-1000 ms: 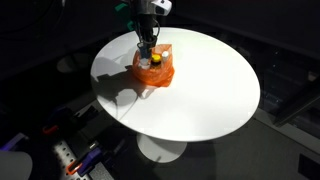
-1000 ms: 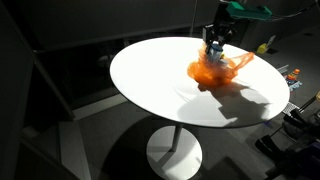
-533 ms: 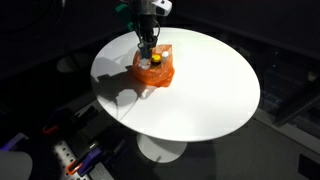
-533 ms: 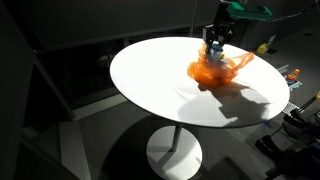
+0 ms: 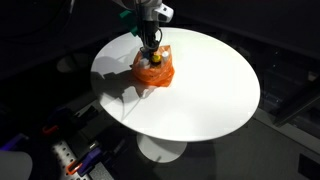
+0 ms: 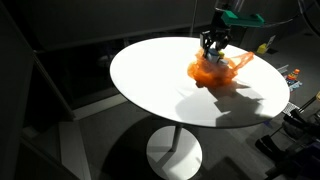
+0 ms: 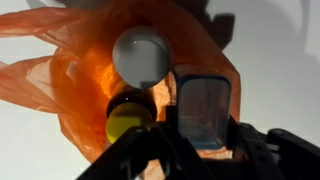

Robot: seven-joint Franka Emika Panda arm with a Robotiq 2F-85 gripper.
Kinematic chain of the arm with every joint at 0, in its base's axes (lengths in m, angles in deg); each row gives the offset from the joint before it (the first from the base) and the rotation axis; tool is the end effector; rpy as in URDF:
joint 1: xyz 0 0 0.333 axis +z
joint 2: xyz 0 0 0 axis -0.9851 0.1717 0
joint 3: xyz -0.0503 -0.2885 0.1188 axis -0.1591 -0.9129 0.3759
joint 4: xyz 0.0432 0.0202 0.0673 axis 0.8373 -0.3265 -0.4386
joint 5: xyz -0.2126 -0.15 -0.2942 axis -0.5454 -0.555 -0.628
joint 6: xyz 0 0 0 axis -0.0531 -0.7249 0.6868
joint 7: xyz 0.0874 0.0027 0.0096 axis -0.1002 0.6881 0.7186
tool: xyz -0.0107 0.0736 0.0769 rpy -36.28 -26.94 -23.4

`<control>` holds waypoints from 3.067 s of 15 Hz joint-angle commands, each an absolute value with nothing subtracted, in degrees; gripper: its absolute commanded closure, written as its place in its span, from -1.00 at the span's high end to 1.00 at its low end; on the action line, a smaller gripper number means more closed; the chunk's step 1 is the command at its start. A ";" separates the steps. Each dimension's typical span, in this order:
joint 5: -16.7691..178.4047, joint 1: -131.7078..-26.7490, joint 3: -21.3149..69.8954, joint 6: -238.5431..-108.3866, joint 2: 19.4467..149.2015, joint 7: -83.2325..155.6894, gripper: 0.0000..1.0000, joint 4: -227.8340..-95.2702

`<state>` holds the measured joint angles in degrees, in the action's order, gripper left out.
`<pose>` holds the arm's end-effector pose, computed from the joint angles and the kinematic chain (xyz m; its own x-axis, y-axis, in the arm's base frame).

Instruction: Put the blue box in the plastic bag

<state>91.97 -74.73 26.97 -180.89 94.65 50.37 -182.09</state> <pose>0.6174 0.0443 0.2350 0.9342 -0.3567 0.0071 -0.3547 -0.9307 -0.0897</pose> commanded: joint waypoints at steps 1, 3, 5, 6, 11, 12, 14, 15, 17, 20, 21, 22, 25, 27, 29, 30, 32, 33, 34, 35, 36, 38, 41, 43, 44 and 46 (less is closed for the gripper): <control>91.56 -75.05 27.57 -180.84 97.41 49.20 -0.63 -178.71; 91.55 -74.97 27.62 -180.70 98.33 49.09 -0.63 -177.89; 91.62 -74.93 27.62 -180.51 99.15 49.05 -0.63 -177.25; 91.61 -74.92 27.59 -180.36 99.55 49.09 -0.63 -176.97; 91.56 -74.87 27.49 -180.02 100.65 49.18 -0.63 -176.06; 91.57 -74.87 27.50 -180.00 100.66 49.15 -0.63 -175.99; 91.66 -74.94 27.63 -179.96 100.35 48.89 0.04 -176.14; 91.66 -74.95 27.68 -179.88 100.05 48.75 0.39 -176.36; 91.51 -74.90 27.66 -179.76 99.59 48.54 0.69 -176.74; 91.49 -74.88 27.80 -179.53 98.63 48.16 1.00 -177.49; 91.61 -74.96 27.94 -179.47 98.16 47.94 1.00 -177.81; 91.65 -75.02 28.04 -179.39 97.73 47.73 1.00 -178.06; 92.14 -75.52 28.63 -178.96 96.14 46.39 0.99 -178.79; 92.34 -75.87 28.88 -178.61 94.53 45.23 0.98 -179.72; 92.40 -76.13 29.02 -178.12 92.77 44.19 1.00 -180.74; 92.29 -76.19 28.95 -177.83 91.78 43.89 1.00 -181.38; 92.26 -76.42 28.88 -177.06 89.60 43.11 1.00 -182.77; 92.20 -76.52 28.80 -176.83 88.33 42.80 1.00 -183.61; 92.21 -76.68 28.73 -176.42 86.93 42.60 1.00 -184.49; 92.32 -76.83 28.64 -176.24 85.37 42.67 1.00 -185.45; 92.26 -76.90 28.53 -176.05 83.93 42.85 1.00 -186.39; 92.39 -77.00 28.40 -175.02 80.50 43.82 1.00 -188.54; 92.78 -76.96 28.52 -172.00 75.01 45.18 1.00 -191.82; 92.72 -76.85 28.62 -170.30 71.43 45.91 1.00 -193.86; 92.84 -76.87 28.76 -168.50 69.51 45.87 1.00 -194.69; 91.76 -76.95 28.70 -163.88 66.01 47.28 1.00 -195.75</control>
<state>92.12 -76.44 28.19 -168.86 72.22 45.02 -192.57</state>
